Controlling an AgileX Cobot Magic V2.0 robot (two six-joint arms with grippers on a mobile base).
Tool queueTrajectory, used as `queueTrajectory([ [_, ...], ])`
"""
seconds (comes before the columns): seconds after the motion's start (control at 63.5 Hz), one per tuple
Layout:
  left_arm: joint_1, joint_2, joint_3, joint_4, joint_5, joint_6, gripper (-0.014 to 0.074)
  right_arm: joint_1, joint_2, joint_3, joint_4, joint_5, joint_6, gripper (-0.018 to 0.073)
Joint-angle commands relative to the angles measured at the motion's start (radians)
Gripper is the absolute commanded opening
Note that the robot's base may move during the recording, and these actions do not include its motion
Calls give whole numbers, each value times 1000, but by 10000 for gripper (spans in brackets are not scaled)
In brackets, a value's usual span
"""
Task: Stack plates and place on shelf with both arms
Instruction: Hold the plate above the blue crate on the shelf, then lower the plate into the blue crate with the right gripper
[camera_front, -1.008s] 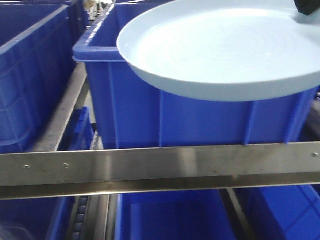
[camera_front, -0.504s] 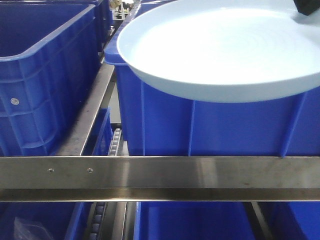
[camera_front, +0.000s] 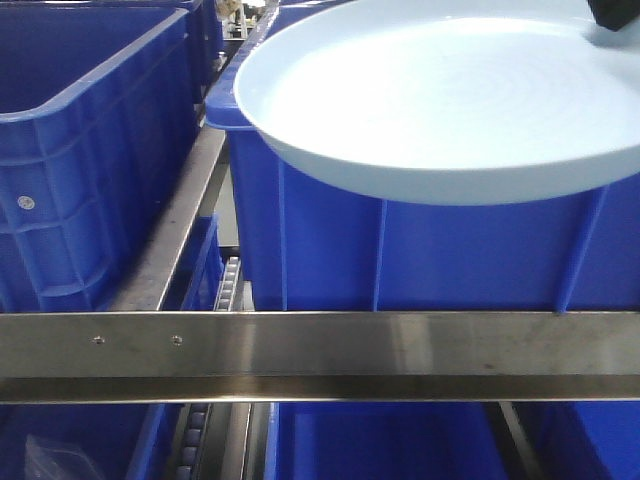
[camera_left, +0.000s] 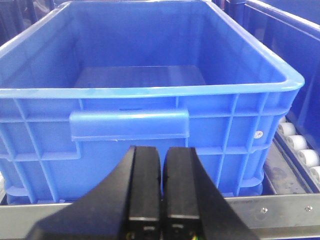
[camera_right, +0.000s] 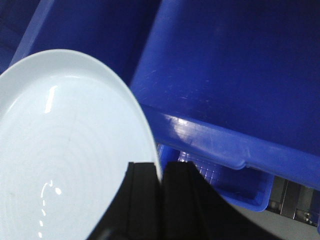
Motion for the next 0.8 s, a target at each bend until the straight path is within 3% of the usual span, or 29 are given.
queueTrajectory([
  [0.0,-6,-19,23,-8,-86,-1,102,2,-17,-28,20,-69,-4,56],
  [0.787,-6,-19,23,-8,-86,-1,102,2,-17,-28,20,-69,-4,56],
])
